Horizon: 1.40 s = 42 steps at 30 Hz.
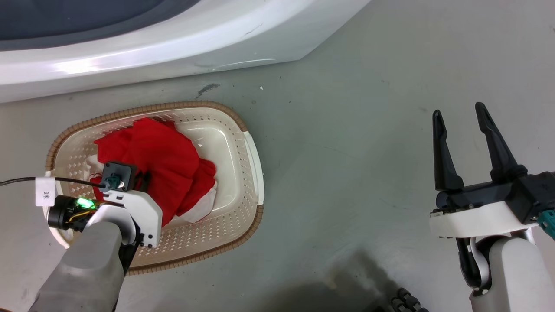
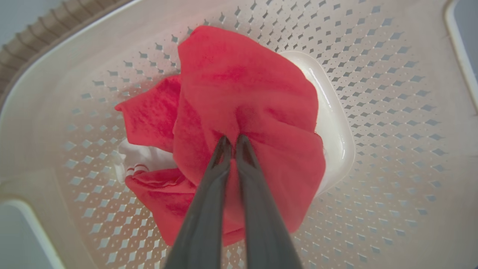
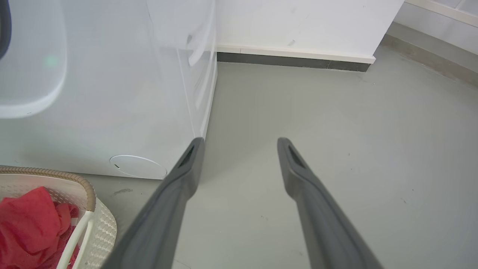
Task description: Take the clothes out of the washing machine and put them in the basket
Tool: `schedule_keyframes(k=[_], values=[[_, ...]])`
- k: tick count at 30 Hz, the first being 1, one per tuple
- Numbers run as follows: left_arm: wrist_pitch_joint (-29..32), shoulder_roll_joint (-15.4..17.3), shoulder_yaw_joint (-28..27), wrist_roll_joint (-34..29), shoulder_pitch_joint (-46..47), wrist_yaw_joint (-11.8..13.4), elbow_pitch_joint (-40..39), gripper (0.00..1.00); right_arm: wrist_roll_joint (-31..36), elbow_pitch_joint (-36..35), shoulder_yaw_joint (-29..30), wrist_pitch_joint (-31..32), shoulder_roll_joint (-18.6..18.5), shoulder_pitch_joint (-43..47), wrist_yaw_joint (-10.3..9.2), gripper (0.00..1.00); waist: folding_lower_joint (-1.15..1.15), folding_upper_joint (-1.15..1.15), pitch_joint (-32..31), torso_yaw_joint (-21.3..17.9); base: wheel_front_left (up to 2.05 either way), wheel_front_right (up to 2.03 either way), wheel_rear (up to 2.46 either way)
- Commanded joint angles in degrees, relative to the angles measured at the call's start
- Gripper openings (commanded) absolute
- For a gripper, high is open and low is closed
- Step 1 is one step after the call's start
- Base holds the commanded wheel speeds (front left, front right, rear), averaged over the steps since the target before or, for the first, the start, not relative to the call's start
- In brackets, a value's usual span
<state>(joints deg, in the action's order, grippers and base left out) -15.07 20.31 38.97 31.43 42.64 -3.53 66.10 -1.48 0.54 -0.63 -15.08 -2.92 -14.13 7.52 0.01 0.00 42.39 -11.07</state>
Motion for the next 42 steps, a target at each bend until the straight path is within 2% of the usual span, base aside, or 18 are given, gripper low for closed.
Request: schedule_keyframes(k=[1, 6, 8, 13, 17, 28, 32, 36, 42], values=[[-0.14, -0.39, -0.29, -0.15, 0.50, -0.17, 0.38, 0.00, -0.23, -0.21, -0.03, -0.13, 0.07, -0.81, -0.06, 1.00, -0.01, 0.00, 0.18, -0.04, 0.00, 0.00, 0.00], [-0.14, -0.63, -0.97, -0.58, 0.66, -0.04, 0.96, 0.00, 0.07, 0.16, 0.23, -0.13, 0.07, -0.77, -0.06, 1.00, -0.01, 0.00, -0.21, 0.44, 0.00, 0.00, 0.00], [-0.14, -0.52, -1.41, -0.93, 0.16, 0.28, 0.89, 1.00, 0.23, 0.34, 0.23, -0.13, 0.06, -0.92, -0.07, 1.00, -0.01, 0.00, -0.72, 0.71, 0.00, 0.00, 0.00], [-0.14, -0.55, -3.15, -1.09, -1.67, 0.41, -0.75, 1.00, 0.46, 1.10, 0.61, -0.13, 0.06, -1.01, -0.06, 1.00, -0.01, 0.00, -3.69, 1.58, 0.00, 0.00, 0.00], [-0.15, 0.13, -5.86, -1.70, -4.09, 0.50, -5.43, 1.00, 0.67, 1.96, 1.42, -0.13, 0.06, -0.11, -0.07, 1.00, -0.01, 0.00, -7.72, 2.62, 0.00, 0.00, 0.00], [-0.15, -0.42, -19.14, -7.81, -14.21, 0.92, -26.60, 1.00, 3.39, 4.64, 5.10, -0.13, 0.06, 3.07, -0.07, 1.00, -0.01, 0.00, -22.31, 7.39, 0.00, 0.00, 0.00], [-0.14, -2.04, -25.24, -10.93, -19.20, 1.50, -35.48, 1.00, 4.53, 5.14, 5.80, -0.13, 0.04, 4.53, -0.07, 1.00, -0.01, 0.00, -26.99, 9.19, 0.00, 0.00, 0.00], [-0.15, -4.27, -30.76, -13.78, -24.82, 1.02, -43.38, 1.00, 5.07, 5.62, 6.00, -0.13, 0.06, 6.35, -0.07, 1.00, -0.01, 0.00, -31.31, 10.55, 0.00, 0.00, 0.00], [-0.15, -7.14, -35.96, -18.17, -32.57, 0.86, -52.14, 1.00, 4.10, 6.02, 5.28, -0.13, 0.06, 9.31, -0.07, 1.00, -0.01, 0.00, -35.71, 11.67, 0.00, 0.00, 0.00]])
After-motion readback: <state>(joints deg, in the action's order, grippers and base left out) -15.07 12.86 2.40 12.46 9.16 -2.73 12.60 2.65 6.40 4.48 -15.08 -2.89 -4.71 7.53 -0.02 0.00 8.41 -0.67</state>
